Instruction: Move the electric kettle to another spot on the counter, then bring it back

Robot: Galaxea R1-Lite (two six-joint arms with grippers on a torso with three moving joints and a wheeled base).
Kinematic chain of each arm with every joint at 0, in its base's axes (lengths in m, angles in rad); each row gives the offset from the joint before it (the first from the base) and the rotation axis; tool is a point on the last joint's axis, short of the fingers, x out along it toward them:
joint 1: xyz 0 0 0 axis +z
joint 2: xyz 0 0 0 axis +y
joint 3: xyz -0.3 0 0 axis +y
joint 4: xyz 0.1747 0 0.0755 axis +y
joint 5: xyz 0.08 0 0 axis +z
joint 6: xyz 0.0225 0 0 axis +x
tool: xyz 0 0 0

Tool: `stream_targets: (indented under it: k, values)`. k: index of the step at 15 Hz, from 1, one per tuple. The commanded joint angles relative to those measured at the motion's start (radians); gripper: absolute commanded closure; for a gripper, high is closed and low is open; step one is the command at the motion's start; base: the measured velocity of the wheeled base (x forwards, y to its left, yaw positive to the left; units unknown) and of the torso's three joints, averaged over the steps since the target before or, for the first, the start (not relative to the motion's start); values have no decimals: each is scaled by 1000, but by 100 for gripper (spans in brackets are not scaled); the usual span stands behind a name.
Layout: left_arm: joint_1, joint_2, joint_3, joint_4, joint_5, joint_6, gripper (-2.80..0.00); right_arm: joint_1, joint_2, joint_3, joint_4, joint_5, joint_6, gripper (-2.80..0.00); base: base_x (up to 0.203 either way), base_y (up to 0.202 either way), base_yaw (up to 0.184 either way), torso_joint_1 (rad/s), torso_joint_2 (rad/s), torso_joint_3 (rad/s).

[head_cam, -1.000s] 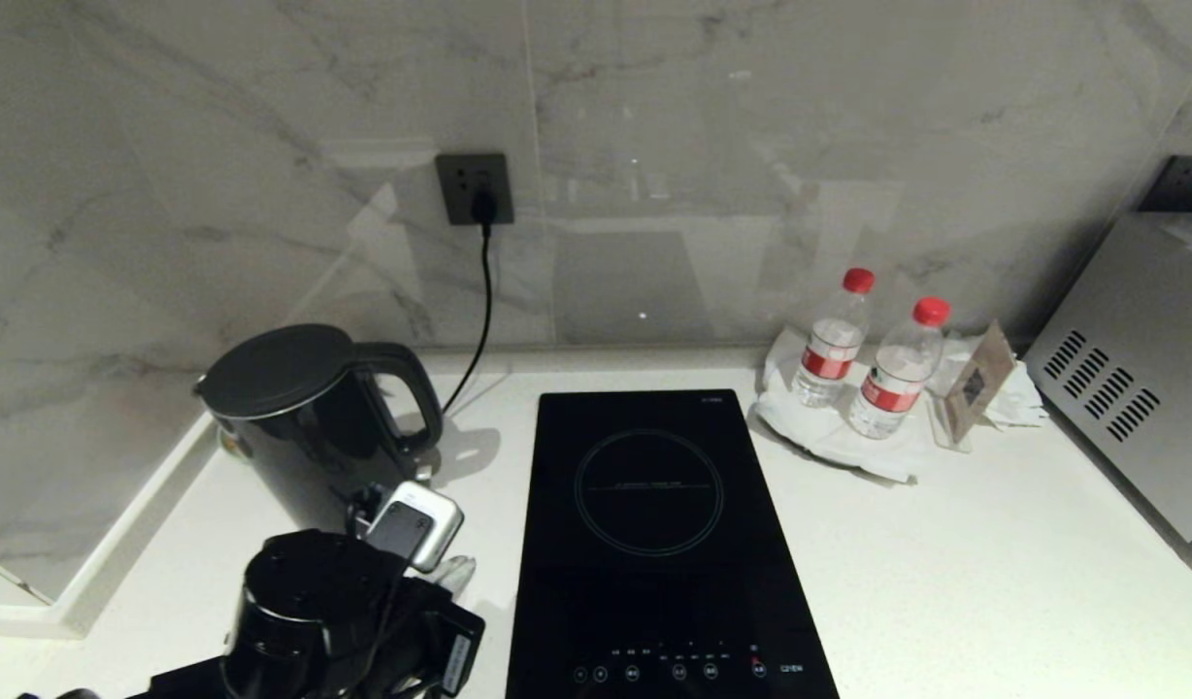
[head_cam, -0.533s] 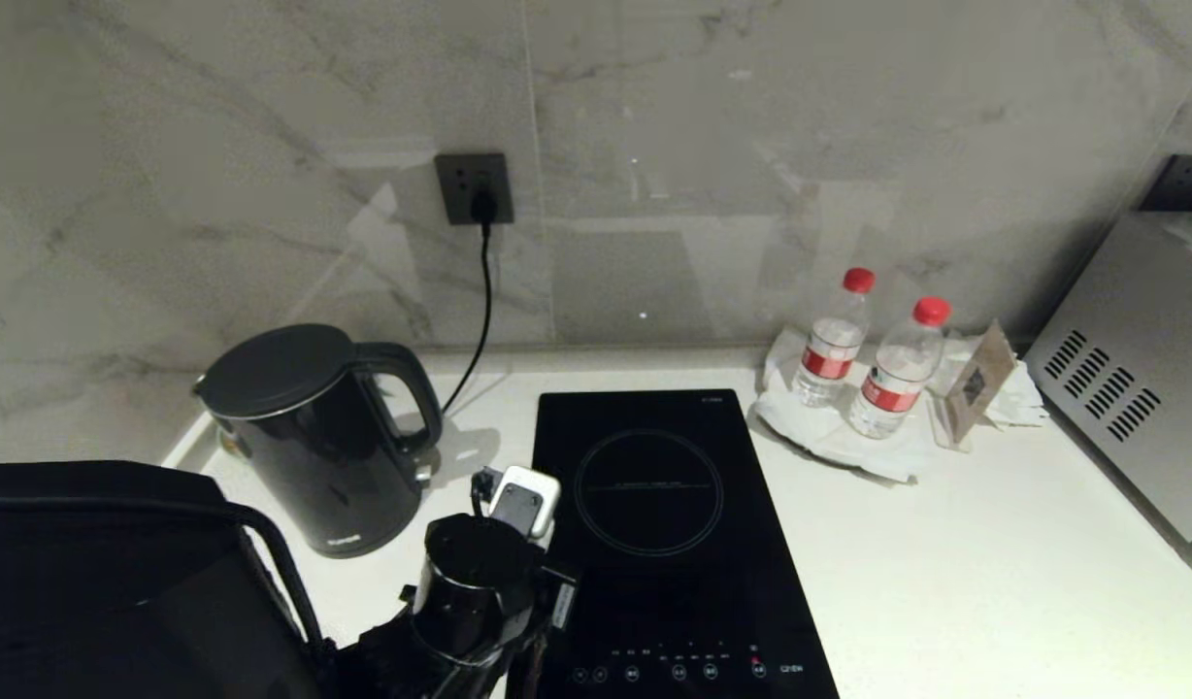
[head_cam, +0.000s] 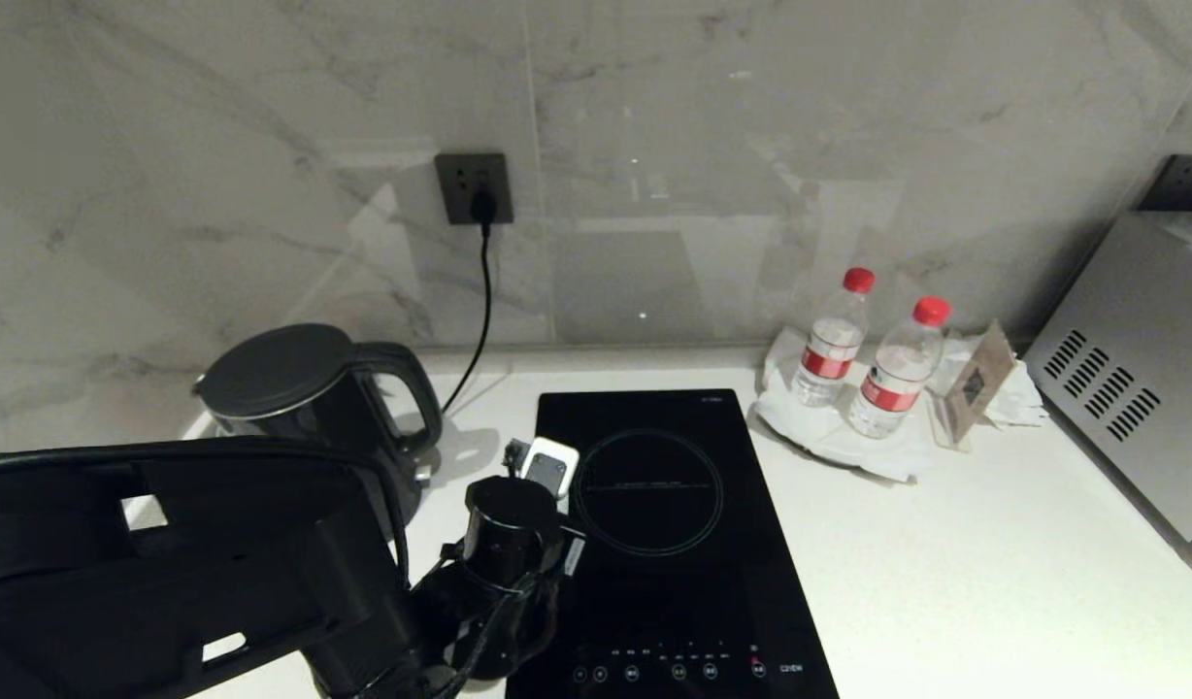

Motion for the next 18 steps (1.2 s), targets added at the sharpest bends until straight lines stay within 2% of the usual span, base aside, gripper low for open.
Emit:
stream_targets:
  k: [1,6,10,18]
  values:
    - [45,44,-23,-9,7,6,-280,0,0,0,-1,0,0,0,0,0,0,0,0,0]
    - [94,107,-83,-9,9,25,-280,0,0,0,-1,0,0,0,0,0,0,0,0,0]
    - [124,109,-82,-9,50,23,-280,0,0,0,-1,0,0,0,0,0,0,0,0,0]
    - [199,105,-74,-10,52,19,-280,0,0,0,-1,0,0,0,0,0,0,0,0,0]
